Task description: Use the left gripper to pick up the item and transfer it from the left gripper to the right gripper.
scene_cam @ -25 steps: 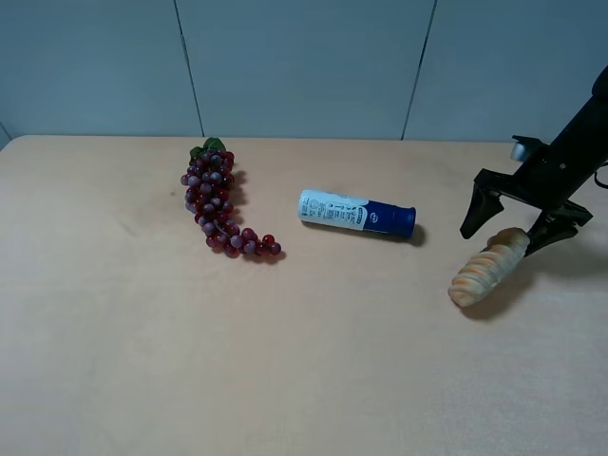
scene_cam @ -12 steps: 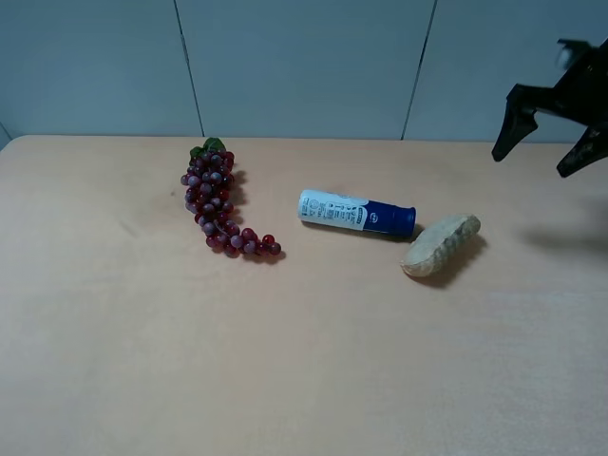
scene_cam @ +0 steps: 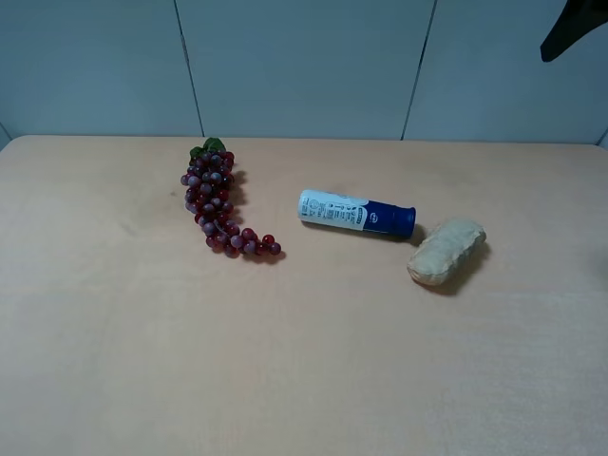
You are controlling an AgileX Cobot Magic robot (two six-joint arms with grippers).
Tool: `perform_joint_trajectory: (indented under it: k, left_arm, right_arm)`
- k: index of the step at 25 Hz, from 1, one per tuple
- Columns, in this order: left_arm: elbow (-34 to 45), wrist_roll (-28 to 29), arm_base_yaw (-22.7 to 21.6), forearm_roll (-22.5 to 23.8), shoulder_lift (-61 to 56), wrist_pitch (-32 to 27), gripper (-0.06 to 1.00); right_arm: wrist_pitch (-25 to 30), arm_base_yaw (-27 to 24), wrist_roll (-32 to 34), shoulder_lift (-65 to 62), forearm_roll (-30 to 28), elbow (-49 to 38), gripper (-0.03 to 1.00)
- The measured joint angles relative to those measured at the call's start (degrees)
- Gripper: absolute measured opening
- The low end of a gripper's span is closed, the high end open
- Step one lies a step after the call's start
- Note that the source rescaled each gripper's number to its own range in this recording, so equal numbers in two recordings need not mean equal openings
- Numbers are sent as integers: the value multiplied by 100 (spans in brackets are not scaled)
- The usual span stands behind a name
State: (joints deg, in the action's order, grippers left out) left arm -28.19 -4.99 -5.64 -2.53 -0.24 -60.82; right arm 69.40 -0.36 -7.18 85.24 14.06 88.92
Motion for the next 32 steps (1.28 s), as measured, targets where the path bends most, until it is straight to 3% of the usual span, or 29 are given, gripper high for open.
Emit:
perform_joint_trajectory:
  k: [7,14,24,32]
  left_arm:
    - [0,0,0,0,0,0,96]
    - [0,0,0,0,0,0,96]
    - [0,0,0,0,0,0,96]
    - [0,0,0,0,0,0,96]
  right_arm:
    - [6,1551,562,-1143,-244,-1156,100]
    - [2,2593,1487,-2130,-1296,-2729,100]
    - [-909,2701,1626,-4541,-1548,-5006,100]
    - [-1007,2701,1344,-7078,-1562,-5869,100]
